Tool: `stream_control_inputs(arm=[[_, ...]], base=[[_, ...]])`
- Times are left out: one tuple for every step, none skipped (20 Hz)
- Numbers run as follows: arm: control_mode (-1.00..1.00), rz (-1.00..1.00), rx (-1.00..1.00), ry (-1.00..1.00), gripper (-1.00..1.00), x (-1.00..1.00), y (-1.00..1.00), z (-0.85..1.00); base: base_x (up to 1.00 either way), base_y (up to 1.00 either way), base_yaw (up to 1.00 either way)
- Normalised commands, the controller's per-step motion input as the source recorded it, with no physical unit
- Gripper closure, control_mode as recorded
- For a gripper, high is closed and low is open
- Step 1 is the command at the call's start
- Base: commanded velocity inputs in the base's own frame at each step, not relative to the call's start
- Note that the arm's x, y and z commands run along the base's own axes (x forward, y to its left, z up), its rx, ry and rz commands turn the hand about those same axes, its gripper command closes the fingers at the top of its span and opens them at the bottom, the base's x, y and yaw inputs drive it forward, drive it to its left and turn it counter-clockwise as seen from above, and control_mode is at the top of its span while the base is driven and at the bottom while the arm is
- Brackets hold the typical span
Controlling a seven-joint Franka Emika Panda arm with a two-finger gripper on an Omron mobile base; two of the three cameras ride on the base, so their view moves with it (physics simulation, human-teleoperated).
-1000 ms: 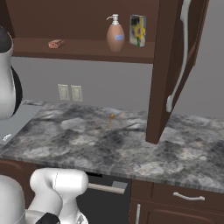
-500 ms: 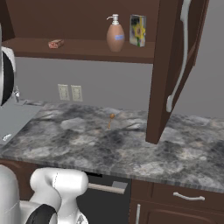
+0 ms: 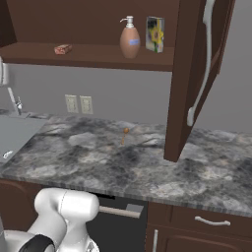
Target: Pick the bar soap and soap dispenser from the cabinet and place them on the counter.
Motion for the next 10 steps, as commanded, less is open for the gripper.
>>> stream_control_inputs(arm=[[-1.0,-0.14,-0.06,-0.03,-1.0,0.21,0.0,0.07],[-1.0,-0.18,-0.04,0.0,-1.0,0.29,0.0,0.12],[-1.0,-0.2,-0.03,0.0,-1.0,0.29,-0.08,0.16],[-1.0,-0.21,-0.02,0.0,-1.0,0.29,-0.12,0.19],[-1.0,-0.23,-0.02,0.0,-1.0,0.25,-0.19,0.22],[-1.0,-0.22,-0.02,0.0,-1.0,0.26,-0.21,0.22],[-1.0,-0.23,-0.03,0.0,-1.0,0.26,-0.25,0.21],[-1.0,-0.23,-0.03,0.0,-1.0,0.34,-0.25,0.17],[-1.0,-0.23,-0.02,0.0,-1.0,0.43,-0.18,0.07],[-1.0,-0.22,-0.03,0.0,-1.0,0.46,-0.13,0.05]], base=[[0.0,0.0,0.0],[0.0,0.0,0.0],[0.0,0.0,0.0],[0.0,0.0,0.0],[0.0,0.0,0.0],[0.0,0.0,0.0],[0.0,0.0,0.0],[0.0,0.0,0.0],[0.0,0.0,0.0],[0.0,0.0,0.0]])
